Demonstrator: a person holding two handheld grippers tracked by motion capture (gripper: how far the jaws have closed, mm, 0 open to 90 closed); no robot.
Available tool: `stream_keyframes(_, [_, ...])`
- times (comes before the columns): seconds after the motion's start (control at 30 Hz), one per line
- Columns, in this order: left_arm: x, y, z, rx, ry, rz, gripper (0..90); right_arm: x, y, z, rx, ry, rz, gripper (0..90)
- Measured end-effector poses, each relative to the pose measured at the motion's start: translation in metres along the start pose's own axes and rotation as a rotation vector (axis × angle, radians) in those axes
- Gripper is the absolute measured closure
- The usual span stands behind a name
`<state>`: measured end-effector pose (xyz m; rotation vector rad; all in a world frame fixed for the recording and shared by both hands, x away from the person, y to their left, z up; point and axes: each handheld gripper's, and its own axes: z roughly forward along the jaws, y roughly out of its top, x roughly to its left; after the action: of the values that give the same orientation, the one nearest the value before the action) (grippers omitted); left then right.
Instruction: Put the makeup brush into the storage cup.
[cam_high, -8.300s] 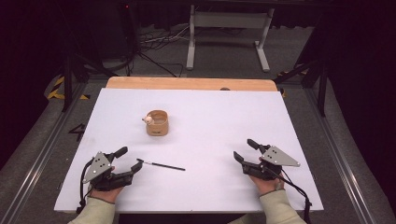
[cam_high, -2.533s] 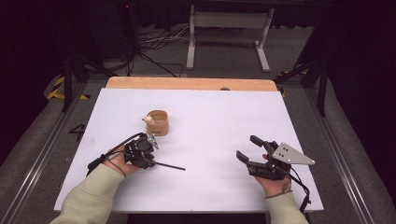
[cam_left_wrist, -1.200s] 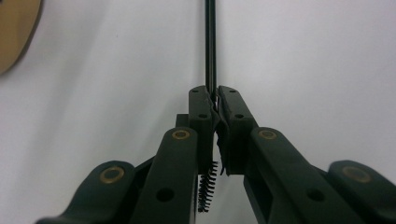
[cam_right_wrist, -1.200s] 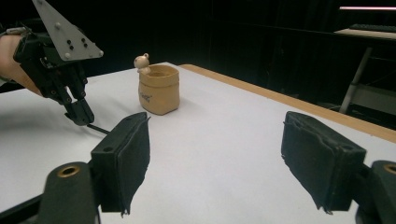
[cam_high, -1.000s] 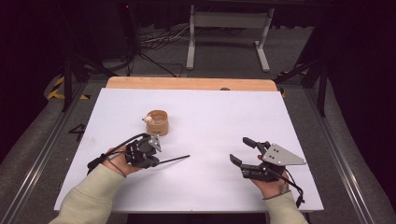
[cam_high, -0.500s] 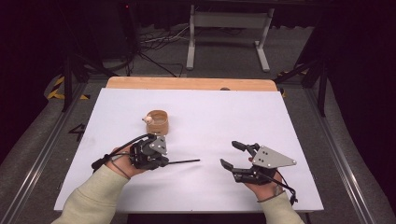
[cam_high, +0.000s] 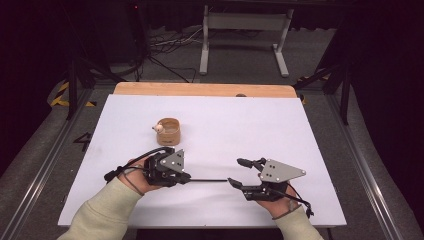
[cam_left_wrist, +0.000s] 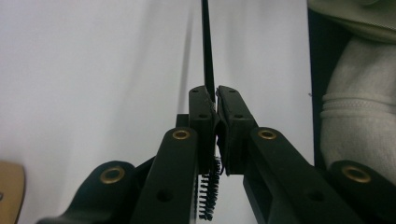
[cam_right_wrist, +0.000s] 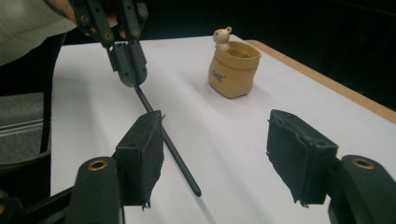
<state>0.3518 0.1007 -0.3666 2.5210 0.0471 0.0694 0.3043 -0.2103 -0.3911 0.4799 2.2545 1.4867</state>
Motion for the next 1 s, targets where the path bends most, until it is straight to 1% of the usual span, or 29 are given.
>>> stream_keyframes(0.03, [0.000, 0.000, 0.000, 0.000, 0.000, 0.000, 85.6, 0.000, 0.000, 0.000, 0.000, 0.000, 0.000, 36.7])
stream_keyframes(0.07, [0.000, 0.001, 0.002, -0.005, -0.015, 0.012, 85.7, 0.002, 0.000, 0.003, 0.018, 0.018, -0.006, 37.6])
stream_keyframes(0.13, [-0.001, 0.002, 0.003, -0.007, -0.021, 0.017, 85.6, 0.003, 0.001, 0.004, 0.033, 0.034, -0.011, 38.1])
stream_keyframes(0.17, [-0.001, 0.002, 0.004, -0.007, -0.026, 0.019, 85.6, 0.003, 0.001, 0.004, 0.033, 0.034, -0.011, 38.1])
stream_keyframes(0.2, [-0.001, 0.003, 0.005, -0.015, -0.038, 0.030, 85.6, 0.004, 0.001, 0.005, 0.036, 0.039, -0.013, 38.4])
stream_keyframes(0.23, [-0.001, 0.003, 0.005, -0.020, -0.045, 0.033, 85.6, 0.004, 0.001, 0.007, 0.044, 0.051, -0.017, 38.6])
stream_keyframes(0.4, [-0.002, 0.005, 0.007, -0.028, -0.062, 0.048, 85.6, 0.008, 0.000, 0.012, 0.083, 0.089, -0.025, 40.8])
stream_keyframes(0.43, [-0.002, 0.005, 0.007, -0.028, -0.062, 0.048, 85.6, 0.008, 0.000, 0.012, 0.083, 0.089, -0.025, 40.8])
stream_keyframes(0.57, [-0.004, 0.005, 0.007, -0.034, -0.062, 0.056, 85.6, 0.010, 0.000, 0.016, 0.128, 0.115, -0.027, 42.8])
stream_keyframes(0.63, [-0.005, 0.006, 0.007, -0.027, -0.060, 0.067, 85.6, 0.011, -0.001, 0.019, 0.159, 0.135, -0.025, 45.0])
stream_keyframes(0.73, [-0.005, 0.006, 0.008, -0.028, -0.064, 0.068, 85.6, 0.012, -0.002, 0.023, 0.206, 0.164, -0.007, 48.1])
stream_keyframes(0.77, [-0.005, 0.006, 0.008, -0.028, -0.066, 0.068, 85.6, 0.012, -0.003, 0.025, 0.224, 0.181, -0.005, 48.7])
stream_keyframes(0.83, [-0.006, 0.006, 0.007, -0.027, -0.069, 0.067, 85.6, 0.012, -0.004, 0.028, 0.241, 0.204, 0.001, 49.1])
stream_keyframes(0.87, [-0.006, 0.007, 0.008, -0.031, -0.073, 0.074, 85.6, 0.012, -0.004, 0.028, 0.241, 0.204, 0.001, 49.1])
stream_keyframes(1.0, [-0.007, 0.007, 0.008, -0.032, -0.075, 0.078, 85.6, 0.012, -0.007, 0.032, 0.273, 0.236, 0.012, 51.5])
